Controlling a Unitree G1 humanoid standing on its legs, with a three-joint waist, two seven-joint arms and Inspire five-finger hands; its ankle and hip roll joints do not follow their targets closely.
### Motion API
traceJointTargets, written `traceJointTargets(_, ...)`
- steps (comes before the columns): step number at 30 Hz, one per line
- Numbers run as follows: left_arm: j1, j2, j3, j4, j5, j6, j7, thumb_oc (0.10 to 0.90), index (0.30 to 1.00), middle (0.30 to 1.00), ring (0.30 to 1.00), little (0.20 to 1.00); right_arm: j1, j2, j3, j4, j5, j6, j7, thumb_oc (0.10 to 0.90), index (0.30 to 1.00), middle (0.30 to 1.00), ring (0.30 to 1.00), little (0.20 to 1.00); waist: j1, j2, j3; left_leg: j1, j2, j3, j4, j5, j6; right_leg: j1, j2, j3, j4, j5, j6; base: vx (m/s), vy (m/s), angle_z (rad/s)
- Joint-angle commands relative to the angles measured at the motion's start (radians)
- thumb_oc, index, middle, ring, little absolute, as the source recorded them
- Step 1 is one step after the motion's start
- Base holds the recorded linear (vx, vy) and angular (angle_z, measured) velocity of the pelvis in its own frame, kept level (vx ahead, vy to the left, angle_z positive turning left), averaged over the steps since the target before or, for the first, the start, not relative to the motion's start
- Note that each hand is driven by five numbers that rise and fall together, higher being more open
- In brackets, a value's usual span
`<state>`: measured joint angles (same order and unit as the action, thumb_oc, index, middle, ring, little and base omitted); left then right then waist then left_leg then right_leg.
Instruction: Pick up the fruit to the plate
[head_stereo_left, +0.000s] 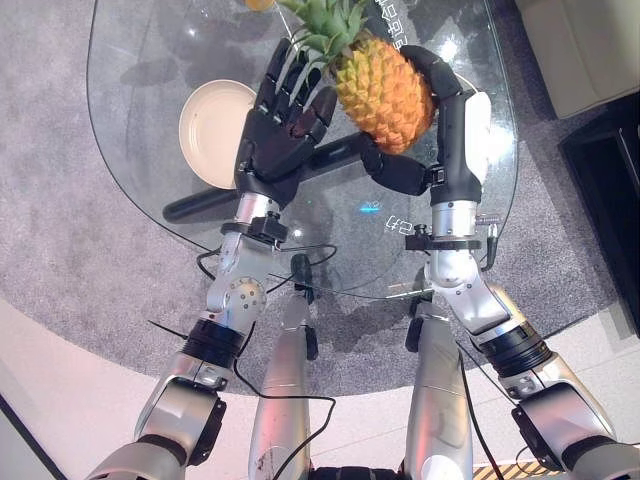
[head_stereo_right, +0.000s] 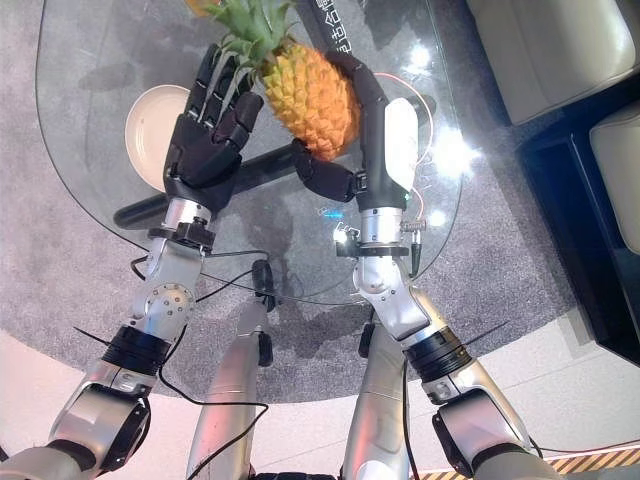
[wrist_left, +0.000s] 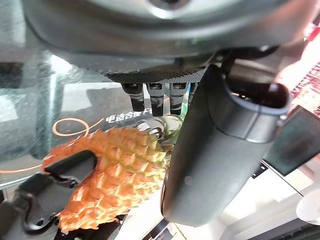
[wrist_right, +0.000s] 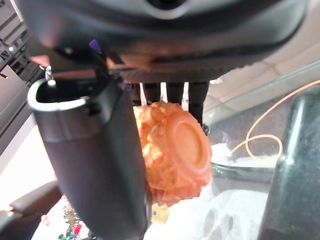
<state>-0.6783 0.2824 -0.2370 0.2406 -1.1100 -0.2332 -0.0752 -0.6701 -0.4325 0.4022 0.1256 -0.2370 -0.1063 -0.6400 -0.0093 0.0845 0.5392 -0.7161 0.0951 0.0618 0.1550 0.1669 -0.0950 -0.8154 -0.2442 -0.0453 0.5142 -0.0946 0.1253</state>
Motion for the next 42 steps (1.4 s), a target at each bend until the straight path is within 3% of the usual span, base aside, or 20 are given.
traceJointTargets(1, -0.134, -0.008, -0.010, -0.133, -0.024, -0.032, -0.083, 0.800, 0.900, 0.900, 0.900, 0.900, -0.181, 0.023, 0.013, -0.224, -0.049, -0.094, 0.004, 0.100, 0.300, 0.300, 0.300, 0.200, -0.010, 0.002, -0.019, 0.020, -0.027, 0.023, 0.082, -0.123, 0.024, 0.072, 0.006, -0.065, -0.164, 0.094, -0.009, 0.00, 0.000, 0.00)
traceJointTargets(10, -0.134, -0.035, -0.016, -0.153, -0.094, -0.031, -0.067, 0.800, 0.900, 0.900, 0.900, 0.900, -0.195, 0.032, 0.046, -0.237, -0.047, -0.073, 0.046, 0.100, 0.300, 0.300, 0.300, 0.200, -0.005, 0.001, -0.019, 0.015, -0.030, 0.020, 0.080, -0.118, 0.025, 0.072, 0.008, -0.068, -0.166, 0.094, -0.011, 0.00, 0.000, 0.00)
traceJointTargets(25, -0.113, -0.076, 0.022, -0.181, -0.198, -0.134, -0.028, 0.800, 0.900, 0.900, 0.900, 0.900, -0.192, 0.027, 0.086, -0.239, -0.074, -0.055, 0.097, 0.100, 0.300, 0.300, 0.300, 0.200, 0.004, -0.004, -0.019, 0.007, -0.036, 0.009, 0.084, -0.117, 0.024, 0.069, 0.005, -0.078, -0.161, 0.093, -0.012, 0.00, 0.000, 0.00)
traceJointTargets(42, -0.099, -0.080, 0.040, -0.219, -0.209, -0.174, 0.000, 0.800, 0.900, 0.900, 0.900, 0.900, -0.193, -0.011, 0.116, -0.249, -0.104, -0.058, 0.173, 0.100, 0.300, 0.300, 0.300, 0.200, 0.010, -0.010, -0.019, -0.003, -0.041, 0.002, 0.090, -0.118, 0.025, 0.065, 0.004, -0.083, -0.159, 0.093, -0.011, 0.00, 0.000, 0.00)
